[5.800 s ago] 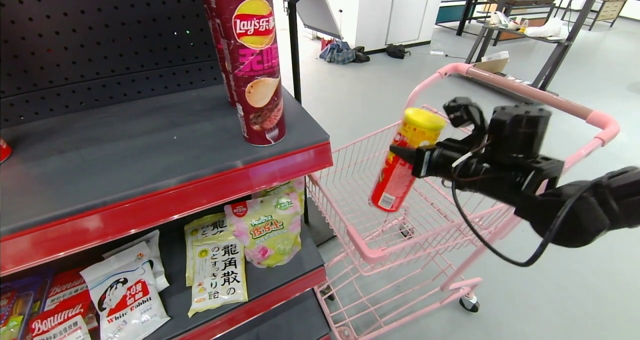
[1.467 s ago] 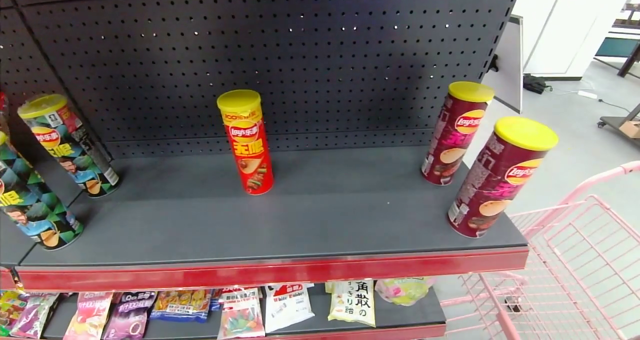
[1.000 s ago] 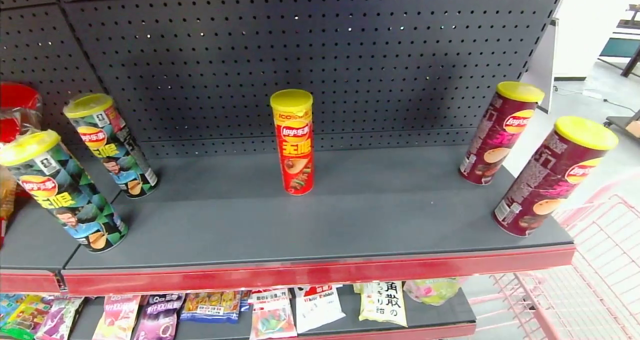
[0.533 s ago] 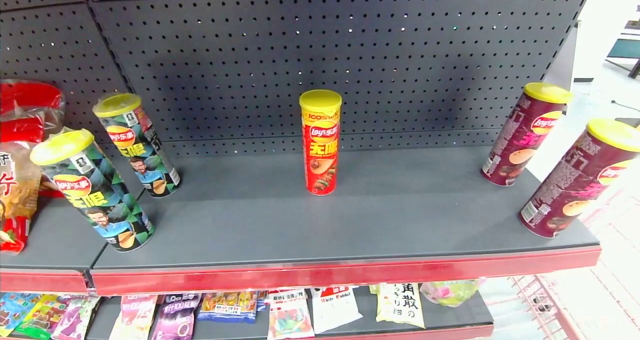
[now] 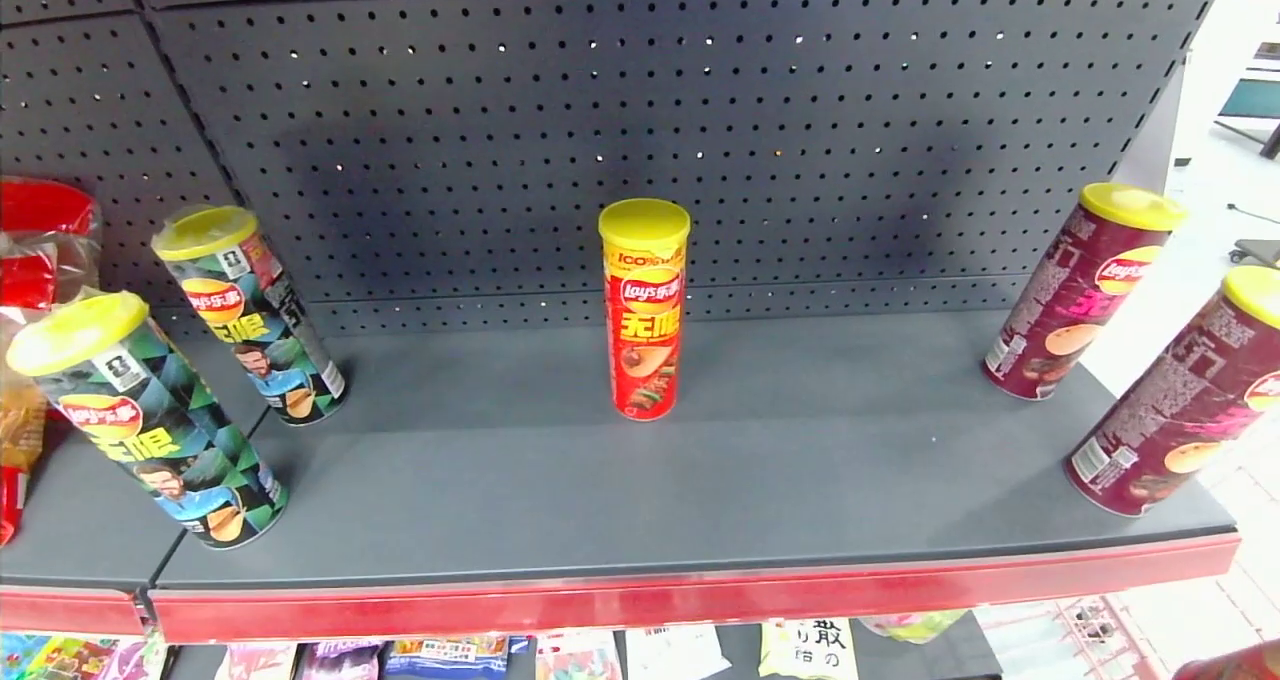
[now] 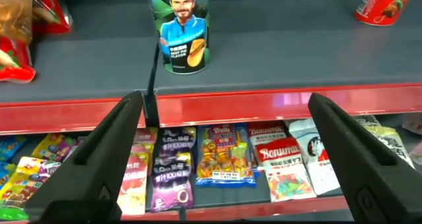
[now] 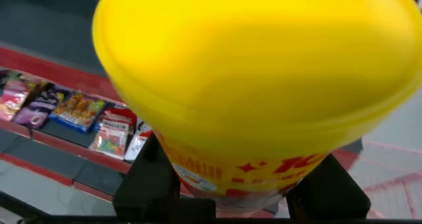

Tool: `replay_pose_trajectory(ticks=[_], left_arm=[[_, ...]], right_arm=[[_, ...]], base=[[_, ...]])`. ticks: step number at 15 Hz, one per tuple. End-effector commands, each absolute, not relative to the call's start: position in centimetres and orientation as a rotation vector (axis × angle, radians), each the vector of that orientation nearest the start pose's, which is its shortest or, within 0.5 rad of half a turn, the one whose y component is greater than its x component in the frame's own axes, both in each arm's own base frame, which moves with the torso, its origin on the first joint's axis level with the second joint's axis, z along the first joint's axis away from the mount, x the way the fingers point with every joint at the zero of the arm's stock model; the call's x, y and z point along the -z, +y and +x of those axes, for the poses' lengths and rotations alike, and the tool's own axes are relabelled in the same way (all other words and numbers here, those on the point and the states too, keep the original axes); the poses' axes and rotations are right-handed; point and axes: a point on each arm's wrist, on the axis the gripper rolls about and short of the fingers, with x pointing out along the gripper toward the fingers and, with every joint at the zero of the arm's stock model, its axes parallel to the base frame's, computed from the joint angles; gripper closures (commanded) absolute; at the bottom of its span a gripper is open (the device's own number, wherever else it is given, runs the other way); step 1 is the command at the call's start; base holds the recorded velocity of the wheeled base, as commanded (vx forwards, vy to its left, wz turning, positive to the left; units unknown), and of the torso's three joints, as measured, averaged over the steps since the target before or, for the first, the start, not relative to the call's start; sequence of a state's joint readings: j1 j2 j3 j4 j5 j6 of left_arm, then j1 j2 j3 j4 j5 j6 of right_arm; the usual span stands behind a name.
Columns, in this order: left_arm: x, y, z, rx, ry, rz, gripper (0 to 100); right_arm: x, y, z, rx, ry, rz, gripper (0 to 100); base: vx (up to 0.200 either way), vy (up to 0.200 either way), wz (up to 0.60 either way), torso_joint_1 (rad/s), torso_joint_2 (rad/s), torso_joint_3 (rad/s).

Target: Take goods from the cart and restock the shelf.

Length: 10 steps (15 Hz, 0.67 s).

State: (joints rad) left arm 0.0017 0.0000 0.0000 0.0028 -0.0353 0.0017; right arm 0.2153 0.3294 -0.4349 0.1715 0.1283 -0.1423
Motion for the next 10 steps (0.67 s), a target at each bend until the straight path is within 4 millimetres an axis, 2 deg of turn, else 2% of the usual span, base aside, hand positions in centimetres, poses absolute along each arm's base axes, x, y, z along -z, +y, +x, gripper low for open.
replay_pose_trajectory(ticks=[1, 4, 5, 6, 7, 8, 10], left_arm=[[-7.6, -0.1, -2.1, 0.038, 0.028, 0.003, 0], [-8.2, -0.2, -1.9, 0.137, 0.044, 0.033, 0], [-12.7, -0.3, -1.3, 0.201, 0.039, 0.006, 0], [-19.4, -0.4, 1.3, 0.218, 0.064, -0.084, 0], [-21.6, -0.5, 2.5, 0.232, 0.068, -0.108, 0], [-24.5, -1.2, 6.4, 0.352, 0.119, -0.048, 0], [-24.9, -2.3, 10.4, 0.493, 0.183, 0.045, 0]], right_arm=[[-19.8, 0.6, 0.5, -0.425, 0.097, -0.142, 100], [-21.4, 1.2, 2.2, -0.518, 0.134, -0.132, 100], [-21.6, 1.3, 2.8, -0.543, 0.153, -0.129, 100], [-21.6, 1.5, 3.2, -0.556, 0.171, -0.126, 100], [-21.6, 1.5, 3.4, -0.558, 0.180, -0.126, 100], [-21.6, 1.6, 3.6, -0.574, 0.189, -0.125, 100], [-21.7, 1.7, 3.8, -0.583, 0.191, -0.126, 100]], base=[[0.000, 0.000, 0.00, 0.000, 0.00, 0.000], [0.000, 0.000, 0.00, 0.000, 0.00, 0.000], [0.000, 0.000, 0.00, 0.000, 0.00, 0.000], [0.000, 0.000, 0.00, 0.000, 0.00, 0.000], [0.000, 0.000, 0.00, 0.000, 0.00, 0.000], [0.000, 0.000, 0.00, 0.000, 0.00, 0.000], [0.000, 0.000, 0.00, 0.000, 0.00, 0.000]])
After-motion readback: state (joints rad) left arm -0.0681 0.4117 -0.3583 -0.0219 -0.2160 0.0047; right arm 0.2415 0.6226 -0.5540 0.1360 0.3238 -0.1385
